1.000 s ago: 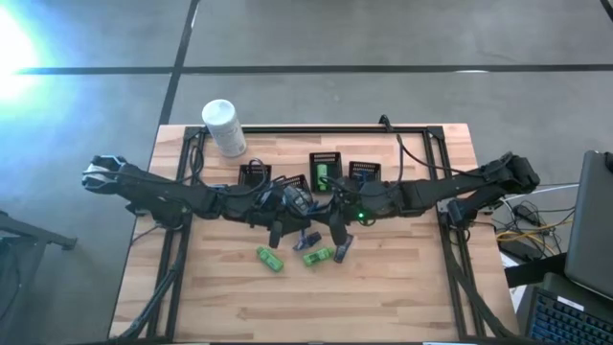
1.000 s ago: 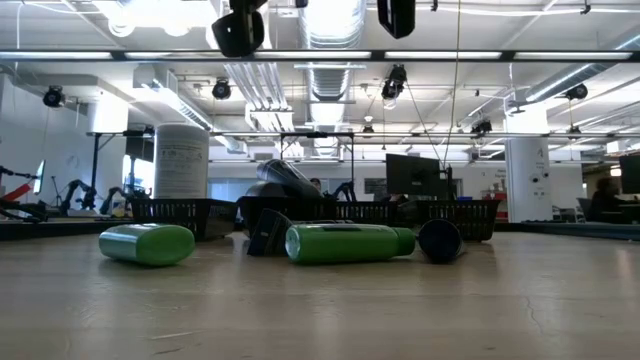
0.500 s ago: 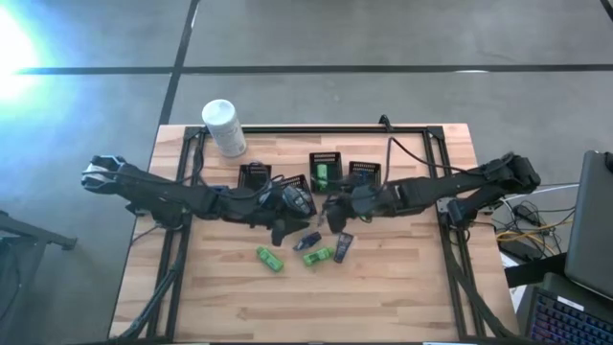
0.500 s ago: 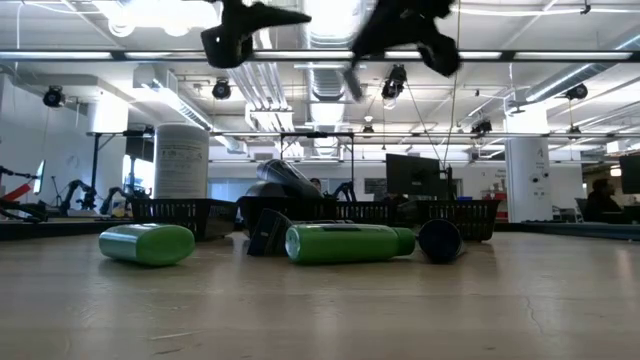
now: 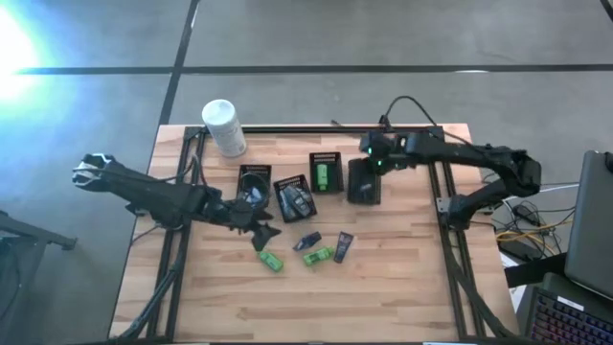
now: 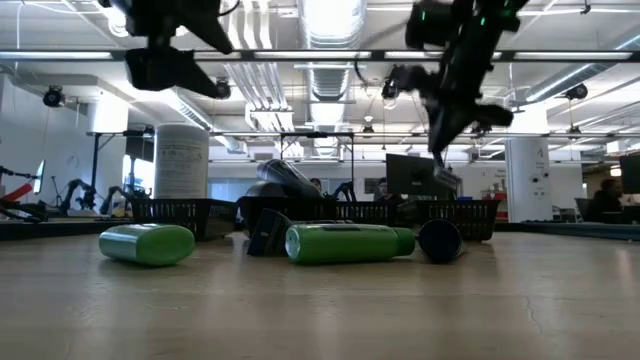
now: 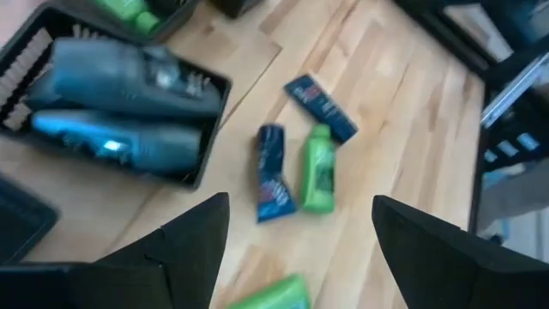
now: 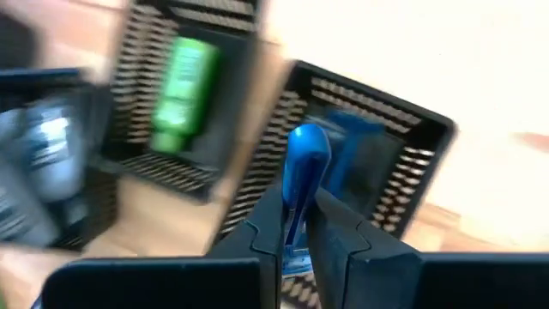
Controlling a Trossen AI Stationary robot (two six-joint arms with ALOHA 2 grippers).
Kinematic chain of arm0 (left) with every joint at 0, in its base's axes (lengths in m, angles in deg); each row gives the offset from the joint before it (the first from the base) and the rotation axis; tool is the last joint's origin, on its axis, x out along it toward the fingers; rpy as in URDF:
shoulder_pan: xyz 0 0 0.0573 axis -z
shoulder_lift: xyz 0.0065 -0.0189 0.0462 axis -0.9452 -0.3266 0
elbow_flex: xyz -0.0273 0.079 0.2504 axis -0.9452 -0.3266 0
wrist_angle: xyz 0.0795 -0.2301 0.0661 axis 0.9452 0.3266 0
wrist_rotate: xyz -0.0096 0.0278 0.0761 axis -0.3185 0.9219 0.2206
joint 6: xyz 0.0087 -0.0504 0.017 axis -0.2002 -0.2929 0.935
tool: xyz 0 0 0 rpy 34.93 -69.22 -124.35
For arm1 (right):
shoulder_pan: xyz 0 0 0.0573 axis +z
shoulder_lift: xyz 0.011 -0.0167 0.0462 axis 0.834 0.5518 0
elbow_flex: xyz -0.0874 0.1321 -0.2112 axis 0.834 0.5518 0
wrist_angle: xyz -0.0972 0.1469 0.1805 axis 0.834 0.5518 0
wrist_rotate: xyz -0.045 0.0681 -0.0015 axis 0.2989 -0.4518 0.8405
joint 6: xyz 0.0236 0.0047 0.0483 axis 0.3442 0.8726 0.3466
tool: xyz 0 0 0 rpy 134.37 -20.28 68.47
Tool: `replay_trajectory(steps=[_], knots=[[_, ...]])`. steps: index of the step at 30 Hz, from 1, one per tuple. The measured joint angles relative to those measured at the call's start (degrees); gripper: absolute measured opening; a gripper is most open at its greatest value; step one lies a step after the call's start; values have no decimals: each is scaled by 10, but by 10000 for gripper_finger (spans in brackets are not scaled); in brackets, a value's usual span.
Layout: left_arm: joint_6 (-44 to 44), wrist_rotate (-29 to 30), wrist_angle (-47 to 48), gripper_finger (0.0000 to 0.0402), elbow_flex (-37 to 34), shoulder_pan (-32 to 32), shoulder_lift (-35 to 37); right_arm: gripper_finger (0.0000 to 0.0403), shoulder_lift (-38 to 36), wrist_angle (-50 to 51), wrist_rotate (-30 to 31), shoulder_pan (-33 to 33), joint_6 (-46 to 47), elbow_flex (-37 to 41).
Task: Pick & Place Travel size toiletries
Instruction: Put the razor into the right bin, then put the left shampoo bottle in the middle right bin
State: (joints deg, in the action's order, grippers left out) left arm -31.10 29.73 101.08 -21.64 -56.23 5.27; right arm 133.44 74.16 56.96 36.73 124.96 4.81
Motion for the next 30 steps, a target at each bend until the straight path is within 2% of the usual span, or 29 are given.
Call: replay_trajectory(steps=[3, 5, 10, 16, 19, 23, 27, 30], knots=[[1, 11, 41, 289, 0, 9, 18, 27, 26, -1, -72, -62, -13, 17], [6, 19, 66, 289, 0, 14, 26, 31, 44, -6, -105, -78, -20, 21], [43, 11, 107, 289, 0, 16, 42, 67, 82, -9, -119, -81, -20, 22], [185, -55, 112, 289, -17, 17, 38, 141, 102, -11, -115, -77, -20, 20], [296, -98, 112, 289, -42, 20, 29, 181, 95, -10, -109, -63, -29, 20], [446, -147, 90, 289, -76, 30, 6, 229, 59, -8, -70, -23, -30, 20], [505, -186, 21, 289, -95, 36, -41, 271, 13, -5, -32, 34, -2, 20], [535, -190, -41, 289, -96, 39, -92, 299, -19, 2, -8, 79, 25, 20]])
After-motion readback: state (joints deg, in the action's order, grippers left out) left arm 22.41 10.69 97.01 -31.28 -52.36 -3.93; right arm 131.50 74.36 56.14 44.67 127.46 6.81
